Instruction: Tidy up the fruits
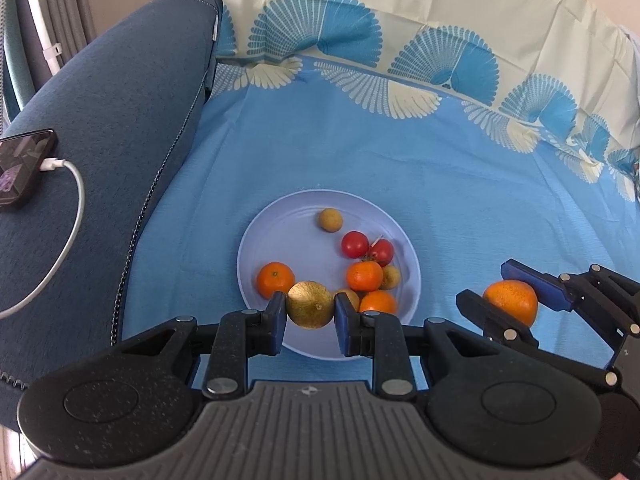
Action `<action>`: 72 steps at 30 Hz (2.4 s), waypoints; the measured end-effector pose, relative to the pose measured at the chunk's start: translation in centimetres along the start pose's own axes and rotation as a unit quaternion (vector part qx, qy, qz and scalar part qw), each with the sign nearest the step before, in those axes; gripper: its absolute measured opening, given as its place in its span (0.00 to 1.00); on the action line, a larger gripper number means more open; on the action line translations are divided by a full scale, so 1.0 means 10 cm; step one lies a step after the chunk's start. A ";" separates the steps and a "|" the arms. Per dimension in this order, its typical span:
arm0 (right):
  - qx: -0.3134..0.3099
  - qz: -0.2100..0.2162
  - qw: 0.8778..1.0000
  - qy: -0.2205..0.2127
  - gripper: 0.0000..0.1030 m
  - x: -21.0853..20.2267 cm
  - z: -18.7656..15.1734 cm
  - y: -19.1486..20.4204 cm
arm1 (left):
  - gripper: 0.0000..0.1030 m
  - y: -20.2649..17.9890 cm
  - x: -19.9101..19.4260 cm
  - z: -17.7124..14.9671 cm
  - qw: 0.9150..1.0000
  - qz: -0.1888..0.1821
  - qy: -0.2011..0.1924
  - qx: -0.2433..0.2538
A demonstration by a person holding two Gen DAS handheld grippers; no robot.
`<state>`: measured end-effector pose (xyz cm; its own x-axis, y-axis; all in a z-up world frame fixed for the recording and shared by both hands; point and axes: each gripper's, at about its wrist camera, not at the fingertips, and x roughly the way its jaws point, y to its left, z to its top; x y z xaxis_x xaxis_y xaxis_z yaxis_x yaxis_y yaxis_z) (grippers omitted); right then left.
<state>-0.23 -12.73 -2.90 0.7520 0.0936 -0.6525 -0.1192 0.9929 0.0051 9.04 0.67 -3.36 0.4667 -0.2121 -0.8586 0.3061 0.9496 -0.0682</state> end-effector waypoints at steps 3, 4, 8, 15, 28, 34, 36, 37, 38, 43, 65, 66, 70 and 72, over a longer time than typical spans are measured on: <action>-0.004 0.007 1.000 0.003 0.39 0.12 0.01 0.02 | 0.27 0.02 0.13 0.06 1.000 0.003 0.006 0.000; -0.004 0.009 1.000 0.004 0.39 0.17 0.01 0.02 | 0.27 0.03 0.18 0.09 1.000 0.004 0.009 0.000; -0.005 0.017 1.000 0.012 0.39 0.37 0.03 0.03 | 0.27 0.05 0.33 0.17 1.000 0.009 0.017 0.000; -0.007 0.030 0.999 0.022 0.39 0.66 0.04 0.02 | 0.27 0.09 0.58 0.31 1.000 0.015 0.025 0.002; -0.047 0.057 0.997 0.030 0.39 1.05 0.04 0.10 | 0.27 0.08 0.95 0.47 0.999 0.027 0.039 0.012; -0.059 0.067 0.995 0.036 0.40 1.19 0.04 0.14 | 0.51 0.06 1.02 0.50 0.998 0.034 0.033 0.028; -0.063 0.071 0.995 0.035 0.43 1.22 0.05 0.15 | 0.87 0.06 0.97 0.51 0.999 0.042 0.009 0.028; -0.067 0.076 0.994 0.033 0.54 1.23 0.05 0.15 | 1.00 0.07 0.93 0.52 0.999 0.045 -0.002 0.025; -0.072 0.080 0.994 0.029 0.66 1.22 0.05 0.15 | 0.99 0.08 0.88 0.52 0.999 0.044 -0.013 0.021; -0.074 0.069 0.995 0.019 0.85 1.05 0.05 0.16 | 1.00 0.14 0.70 0.45 0.999 0.045 -0.006 0.012; 0.066 -0.020 0.998 0.013 0.99 -0.45 -0.35 0.22 | 1.00 0.18 -0.53 -0.53 0.998 0.062 -0.024 -0.020; 0.070 -0.023 0.997 0.010 0.99 -0.50 -0.36 0.22 | 1.00 0.17 -0.56 -0.55 0.997 0.064 -0.027 -0.019; 0.079 -0.035 0.996 -0.005 0.99 -0.67 -0.40 0.25 | 1.00 0.14 -0.67 -0.63 0.997 0.067 -0.030 -0.017; 0.082 -0.038 0.996 -0.009 0.99 -0.73 -0.43 0.27 | 1.00 0.12 -0.72 -0.68 0.997 0.066 -0.033 -0.016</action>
<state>-8.88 -11.08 -1.37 0.7668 0.0175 -0.6416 0.0453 0.9957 0.0812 0.44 4.88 -0.69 0.5548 -0.0980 -0.8262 0.2120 0.9769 0.0265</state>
